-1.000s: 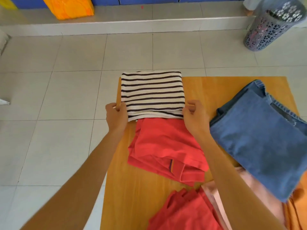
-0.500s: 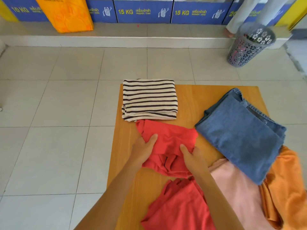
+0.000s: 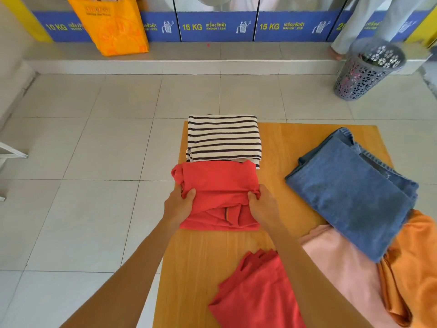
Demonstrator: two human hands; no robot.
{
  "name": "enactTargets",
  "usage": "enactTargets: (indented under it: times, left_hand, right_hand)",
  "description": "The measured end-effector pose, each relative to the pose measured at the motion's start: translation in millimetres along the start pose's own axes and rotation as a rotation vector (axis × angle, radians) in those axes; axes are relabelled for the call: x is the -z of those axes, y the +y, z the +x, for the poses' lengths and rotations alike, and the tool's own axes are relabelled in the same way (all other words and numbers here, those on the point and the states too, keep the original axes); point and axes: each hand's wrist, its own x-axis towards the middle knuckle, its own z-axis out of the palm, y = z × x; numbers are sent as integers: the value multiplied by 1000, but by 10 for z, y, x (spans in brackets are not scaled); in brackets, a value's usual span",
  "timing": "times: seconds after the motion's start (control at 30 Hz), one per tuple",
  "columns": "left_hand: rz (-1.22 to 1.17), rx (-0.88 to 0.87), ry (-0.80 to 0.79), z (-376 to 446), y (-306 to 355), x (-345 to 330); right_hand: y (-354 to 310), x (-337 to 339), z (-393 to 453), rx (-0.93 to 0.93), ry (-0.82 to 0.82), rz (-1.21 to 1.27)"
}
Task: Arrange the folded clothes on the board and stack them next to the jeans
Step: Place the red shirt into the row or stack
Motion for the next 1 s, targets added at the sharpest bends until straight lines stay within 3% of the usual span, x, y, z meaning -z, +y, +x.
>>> enactTargets:
  times: [0.3,0.4,0.47,0.77,1.0]
  left_hand:
    - [70,3,157,-90,-57,-46]
    - [141,-37,354,-437,-166,-26]
    - [137,-102,377,-731,-273,-57]
    - [104,-232,-117,-1722,-569,-778]
    - [431,-317,-312,-1974,-751,-1002]
  right_hand:
    - [141,91,-135,-28,-41,-17]
    - [221,243,-489,-19,64,-24]
    - [349,352,-842,18,175,-38]
    - [1150,531,-2427,-91,320,-17]
    - [1378,376,-2877,-150,422,-77]
